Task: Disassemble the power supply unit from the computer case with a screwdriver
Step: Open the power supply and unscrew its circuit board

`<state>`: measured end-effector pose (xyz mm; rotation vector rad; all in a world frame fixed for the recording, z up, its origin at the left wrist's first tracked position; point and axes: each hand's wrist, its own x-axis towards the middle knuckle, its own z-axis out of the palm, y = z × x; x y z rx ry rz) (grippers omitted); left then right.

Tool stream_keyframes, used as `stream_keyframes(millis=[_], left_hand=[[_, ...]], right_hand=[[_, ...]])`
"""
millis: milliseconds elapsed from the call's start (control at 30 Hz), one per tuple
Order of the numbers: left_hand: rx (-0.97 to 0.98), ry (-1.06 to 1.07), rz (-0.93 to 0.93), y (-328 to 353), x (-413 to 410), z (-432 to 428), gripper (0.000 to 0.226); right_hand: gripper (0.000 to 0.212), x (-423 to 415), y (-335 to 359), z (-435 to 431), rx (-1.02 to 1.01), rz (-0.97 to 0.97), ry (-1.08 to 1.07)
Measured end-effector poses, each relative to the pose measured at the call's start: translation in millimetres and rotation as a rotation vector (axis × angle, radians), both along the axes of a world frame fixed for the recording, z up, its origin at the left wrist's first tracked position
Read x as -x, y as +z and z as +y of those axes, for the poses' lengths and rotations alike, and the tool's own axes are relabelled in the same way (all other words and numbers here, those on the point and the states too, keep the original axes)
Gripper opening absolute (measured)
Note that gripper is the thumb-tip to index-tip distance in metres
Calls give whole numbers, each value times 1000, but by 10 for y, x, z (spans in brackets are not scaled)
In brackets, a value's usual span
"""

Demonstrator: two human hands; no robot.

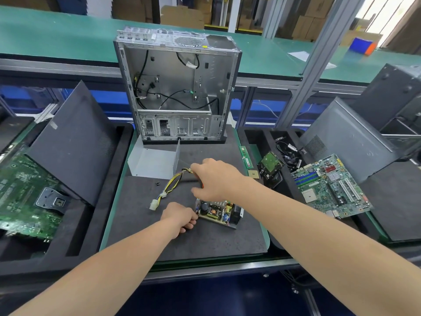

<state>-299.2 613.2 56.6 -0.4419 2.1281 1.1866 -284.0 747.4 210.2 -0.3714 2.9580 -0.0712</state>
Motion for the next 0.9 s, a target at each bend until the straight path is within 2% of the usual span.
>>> stream_keyframes(millis=[67,133,300,433,567,633,733,833,900], left_hand=[[-4,1,-4,-1,3,1,6],[-3,6,-4,-3,7,-1,5],[-3,8,-3,-22,0,3,5],[-4,1,-6,-25,4,1,5],[-8,0,-8,-30,12,-9,5],[-11,-1,-10,-29,14,-11,5],[-11,0,-11,-25,13,-16,6],[-11,-3,-6,-18,10,-12,5],[-13,-1,-2,-14,8,-13,5]], right_hand=[[49,-28,-28,-64,-187,92,-44],[59,-10,-27,-105,-218,86,-106],[32,61,-1,-69,-145,-3,-18],[14,96,19,40,17,-89,54],[16,116,62,69,70,-141,180],[18,105,73,61,86,-147,177],[22,59,33,19,96,-75,59],[47,15,-41,-76,-53,26,-48],[44,28,-68,-118,-38,-5,-78]])
